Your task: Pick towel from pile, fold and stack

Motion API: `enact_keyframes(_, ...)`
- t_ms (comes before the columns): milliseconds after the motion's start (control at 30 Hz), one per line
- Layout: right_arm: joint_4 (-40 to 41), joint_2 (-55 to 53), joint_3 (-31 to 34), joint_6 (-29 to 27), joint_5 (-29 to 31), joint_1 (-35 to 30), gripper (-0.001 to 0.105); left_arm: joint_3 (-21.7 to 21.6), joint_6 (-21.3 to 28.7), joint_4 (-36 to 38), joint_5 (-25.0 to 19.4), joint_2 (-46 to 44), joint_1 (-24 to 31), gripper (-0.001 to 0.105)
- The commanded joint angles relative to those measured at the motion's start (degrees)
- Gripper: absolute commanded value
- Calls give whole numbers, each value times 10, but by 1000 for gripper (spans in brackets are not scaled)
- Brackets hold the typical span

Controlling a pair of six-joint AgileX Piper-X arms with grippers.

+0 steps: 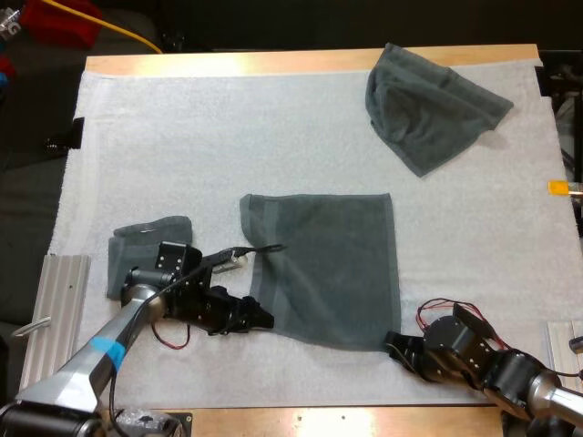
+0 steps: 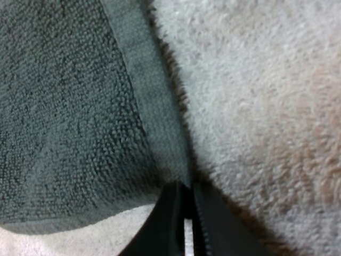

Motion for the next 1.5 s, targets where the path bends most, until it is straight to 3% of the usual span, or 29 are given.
enact_keyframes(0,30,2,2,-6,3,0,0,5,0,-6,-3,14,-4,58)
enact_keyframes(133,30,2,2,-6,3,0,0,5,-2,-2,-3,19,-4,41)
enact_keyframes(233,30,2,2,-7,3,0,0,5,-4,3,-3,19,-4,24)
enact_keyframes(300,31,2,-3,-27,-3,0,0,3,3,20,-1,12,-4,2)
enact_keyframes(333,34,2,-6,-34,-6,0,0,3,6,25,0,7,-4,0)
enact_keyframes(433,74,2,-39,-81,-8,0,0,-2,25,55,-1,-18,-4,0)
enact_keyframes(667,231,4,-145,-204,17,0,0,-28,83,172,-53,-77,-10,0)
enact_keyframes(867,315,4,-202,-257,4,0,0,-48,114,247,-108,-99,-85,0)
enact_keyframes(1000,362,-2,-227,-272,-13,0,0,-53,116,274,-142,-114,-137,0)
enact_keyframes(1233,367,-39,-231,-268,-52,0,0,-53,114,279,-143,-125,-145,0)
enact_keyframes(1467,283,-41,-231,-234,-45,-3,0,-65,81,221,-133,-117,-131,0)
